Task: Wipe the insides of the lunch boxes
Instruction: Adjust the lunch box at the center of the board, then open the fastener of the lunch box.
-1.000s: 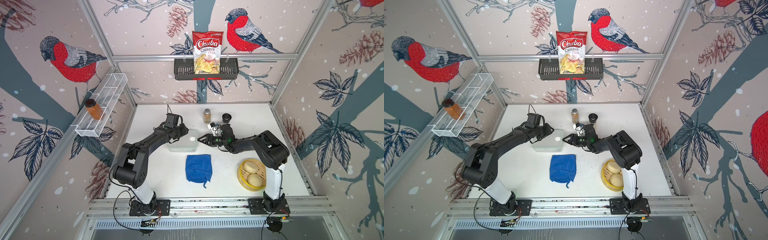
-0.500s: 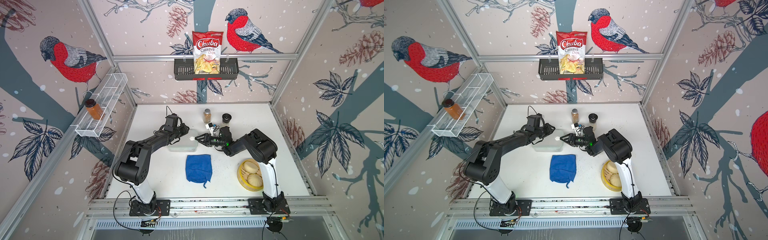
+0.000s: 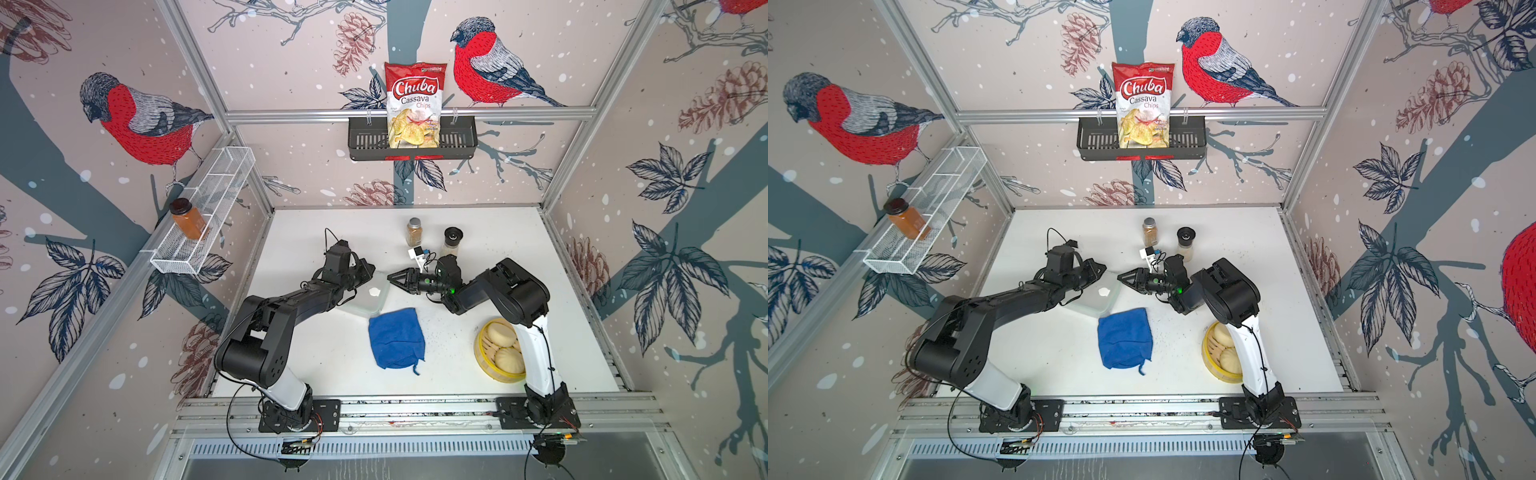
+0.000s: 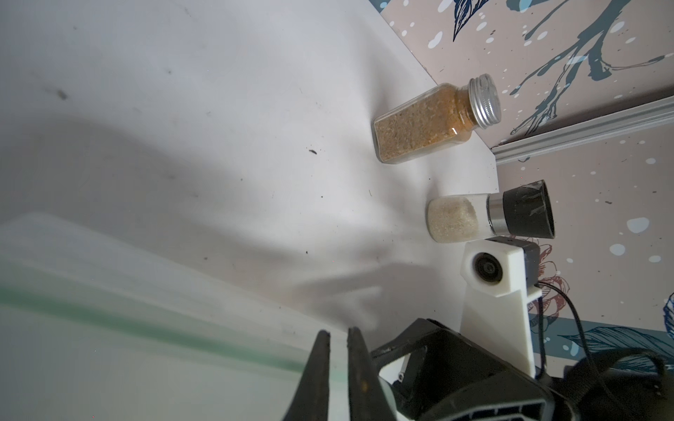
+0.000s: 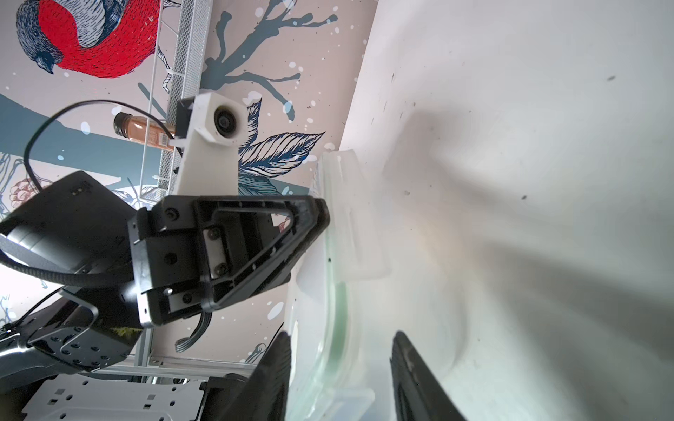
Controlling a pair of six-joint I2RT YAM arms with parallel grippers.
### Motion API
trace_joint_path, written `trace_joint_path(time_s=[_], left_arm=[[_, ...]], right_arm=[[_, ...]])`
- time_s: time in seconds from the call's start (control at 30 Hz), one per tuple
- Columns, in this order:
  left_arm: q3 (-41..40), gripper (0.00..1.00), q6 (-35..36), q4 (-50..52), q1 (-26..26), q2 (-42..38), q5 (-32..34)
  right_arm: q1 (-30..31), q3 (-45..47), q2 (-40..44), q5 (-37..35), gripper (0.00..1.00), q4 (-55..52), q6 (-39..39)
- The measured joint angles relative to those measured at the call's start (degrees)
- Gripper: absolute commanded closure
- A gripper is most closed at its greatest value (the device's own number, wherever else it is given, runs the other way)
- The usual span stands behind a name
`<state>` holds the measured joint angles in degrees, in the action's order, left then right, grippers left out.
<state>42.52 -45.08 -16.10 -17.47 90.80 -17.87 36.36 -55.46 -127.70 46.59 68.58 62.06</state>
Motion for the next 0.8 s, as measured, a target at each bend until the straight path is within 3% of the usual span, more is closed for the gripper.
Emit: trace_joint_path(time_s=[0.3, 0.5, 0.8], left_arm=[[1.40, 0.70, -0.98, 14.56, 0.00, -9.51, 3.13], [4.85, 0.75, 1.18, 20.26, 0.00, -18.14, 5.57], [-5.40, 0.81, 2.01, 24.57, 0.04, -25.57, 7.54]], right_arm=[[1.70, 4.87, 5.53, -3.13, 0.48, -2.69, -2.25], [6.73, 9.01, 10.29, -7.43, 0.45, -6.73, -5.14], [13.38, 7.69, 8.24, -11.13, 0.42, -7.39, -3.39]])
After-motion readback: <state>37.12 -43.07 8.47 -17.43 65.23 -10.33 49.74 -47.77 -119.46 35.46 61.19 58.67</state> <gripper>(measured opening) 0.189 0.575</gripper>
